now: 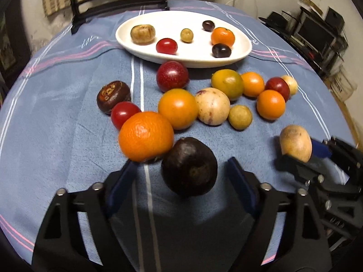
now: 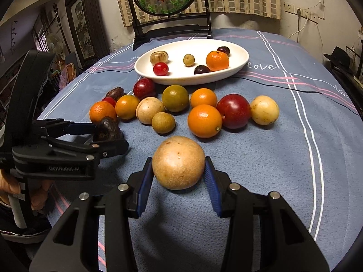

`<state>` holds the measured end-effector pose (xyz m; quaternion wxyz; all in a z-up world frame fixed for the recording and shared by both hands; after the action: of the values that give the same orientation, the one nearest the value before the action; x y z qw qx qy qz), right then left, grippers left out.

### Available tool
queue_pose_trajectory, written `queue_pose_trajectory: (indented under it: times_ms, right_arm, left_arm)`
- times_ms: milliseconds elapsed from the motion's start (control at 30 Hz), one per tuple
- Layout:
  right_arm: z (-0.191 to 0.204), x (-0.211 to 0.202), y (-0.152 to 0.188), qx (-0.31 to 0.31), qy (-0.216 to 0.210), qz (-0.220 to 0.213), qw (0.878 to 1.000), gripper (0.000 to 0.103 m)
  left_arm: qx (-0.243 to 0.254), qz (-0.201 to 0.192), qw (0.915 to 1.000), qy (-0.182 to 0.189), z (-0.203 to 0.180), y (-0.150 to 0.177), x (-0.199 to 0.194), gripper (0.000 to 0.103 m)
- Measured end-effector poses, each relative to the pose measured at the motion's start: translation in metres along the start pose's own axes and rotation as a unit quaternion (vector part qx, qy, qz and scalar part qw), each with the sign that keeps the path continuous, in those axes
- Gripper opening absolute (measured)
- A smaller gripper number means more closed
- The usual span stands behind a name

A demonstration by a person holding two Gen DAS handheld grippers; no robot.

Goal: Organize fruits
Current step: 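Grasp the large dark purple fruit with the left tool while the right tool carries the tan fruit, then lower both held fruits onto the white plate and open both tools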

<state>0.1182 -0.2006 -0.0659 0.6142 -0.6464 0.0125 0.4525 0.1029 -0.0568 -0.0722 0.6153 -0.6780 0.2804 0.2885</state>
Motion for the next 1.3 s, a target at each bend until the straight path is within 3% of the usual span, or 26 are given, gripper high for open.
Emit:
queue_pose_trajectory:
  times_ms: [67, 233, 300, 400, 833, 1067, 1300]
  right_arm:
    - [0.0, 0.001, 0.0, 0.001, 0.002, 0.001, 1.0, 0.045]
    - [-0.001, 0.001, 0.001, 0.002, 0.008, 0.003, 1.0, 0.045]
    - [-0.001, 0.001, 0.001, 0.003, 0.01, 0.003, 1.0, 0.045]
    - [0.0, 0.001, 0.001, 0.002, 0.014, 0.004, 1.0, 0.045]
    - [-0.001, -0.001, 0.0, 0.0, 0.025, 0.005, 1.0, 0.045]
    - [0.002, -0.016, -0.037, -0.006, 0.015, -0.042, 0.999, 0.045]
    - [0.006, 0.004, -0.099, -0.034, 0.024, -0.075, 0.996, 0.045]
  left_arm:
    - [0.013, -0.007, 0.9999, -0.002, 0.001, 0.002, -0.002, 0.065]
    - [0.014, -0.012, 0.9997, 0.018, 0.009, 0.006, -0.008, 0.058]
    - [0.006, -0.011, 0.9993, 0.034, 0.011, 0.007, -0.012, 0.046]
    - [-0.011, -0.003, 0.9981, 0.06, 0.018, 0.009, -0.017, 0.046]
    - [-0.011, -0.008, 0.9957, 0.091, 0.017, 0.015, -0.031, 0.046]
    - [0.028, -0.061, 0.9937, 0.09, 0.017, -0.028, -0.051, 0.047]
    - [0.025, -0.089, 0.9929, 0.075, 0.034, -0.094, -0.027, 0.047]
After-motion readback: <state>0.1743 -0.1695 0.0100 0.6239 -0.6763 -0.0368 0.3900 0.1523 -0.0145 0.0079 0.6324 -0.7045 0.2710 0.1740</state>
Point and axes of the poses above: each gripper's, at about its wrist camera, not at the fingertips, and x roughly the way its jaws point, z to its left, y to its underside, the point moved 4 cm from there along x, roughly the way its jaws point, and after that the axes turned 10 degrees about -z, right-handed, at the moved point
